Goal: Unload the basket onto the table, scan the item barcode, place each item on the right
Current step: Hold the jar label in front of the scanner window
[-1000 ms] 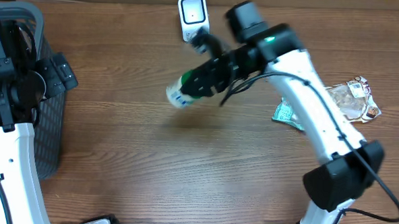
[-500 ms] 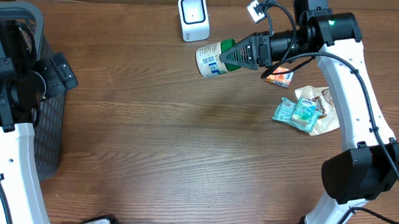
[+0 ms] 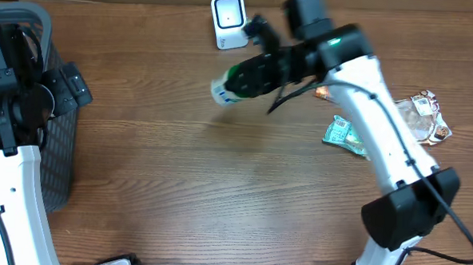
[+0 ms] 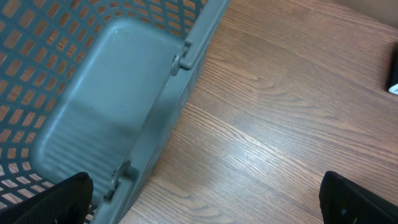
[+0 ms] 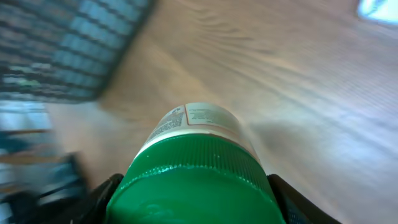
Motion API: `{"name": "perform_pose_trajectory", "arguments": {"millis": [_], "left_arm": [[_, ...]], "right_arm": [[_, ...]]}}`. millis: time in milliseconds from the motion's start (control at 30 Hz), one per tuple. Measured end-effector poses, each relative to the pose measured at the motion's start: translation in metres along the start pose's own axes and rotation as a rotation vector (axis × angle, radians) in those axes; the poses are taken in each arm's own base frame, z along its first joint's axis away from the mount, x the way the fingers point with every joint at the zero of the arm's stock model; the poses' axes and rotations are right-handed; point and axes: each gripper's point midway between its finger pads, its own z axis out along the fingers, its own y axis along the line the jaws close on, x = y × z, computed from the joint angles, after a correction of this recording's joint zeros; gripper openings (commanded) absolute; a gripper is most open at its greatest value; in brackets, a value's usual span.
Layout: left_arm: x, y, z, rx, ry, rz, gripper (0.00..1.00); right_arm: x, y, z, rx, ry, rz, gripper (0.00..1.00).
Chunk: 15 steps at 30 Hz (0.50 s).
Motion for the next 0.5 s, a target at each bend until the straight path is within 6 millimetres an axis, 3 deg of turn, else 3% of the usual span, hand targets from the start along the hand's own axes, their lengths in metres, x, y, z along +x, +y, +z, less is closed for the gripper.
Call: {"name": "perform_pose_trajectory", "arguments": {"millis": [133, 233, 367, 500], "left_arm": [[0.000, 0.000, 0.000, 0.000, 0.000, 0.000, 1.00], [0.000, 0.000, 0.000, 0.000, 0.000, 0.000, 1.00], [0.000, 0.000, 0.000, 0.000, 0.000, 0.000, 1.00], [0.000, 0.000, 0.000, 0.000, 0.000, 0.000, 1.00]], "right_arm": [[-0.017, -0.007, 0.013, 0.220, -0.048, -0.072, 0.41], [-0.051, -0.030, 0.010, 0.425, -0.174, -0.126, 0.41], [-0.076, -0.048, 0.016, 0.519, -0.243, -0.226, 0.39], [-0.099, -0.069, 0.037, 0.608, -0.267, -0.426, 0.34]]}}
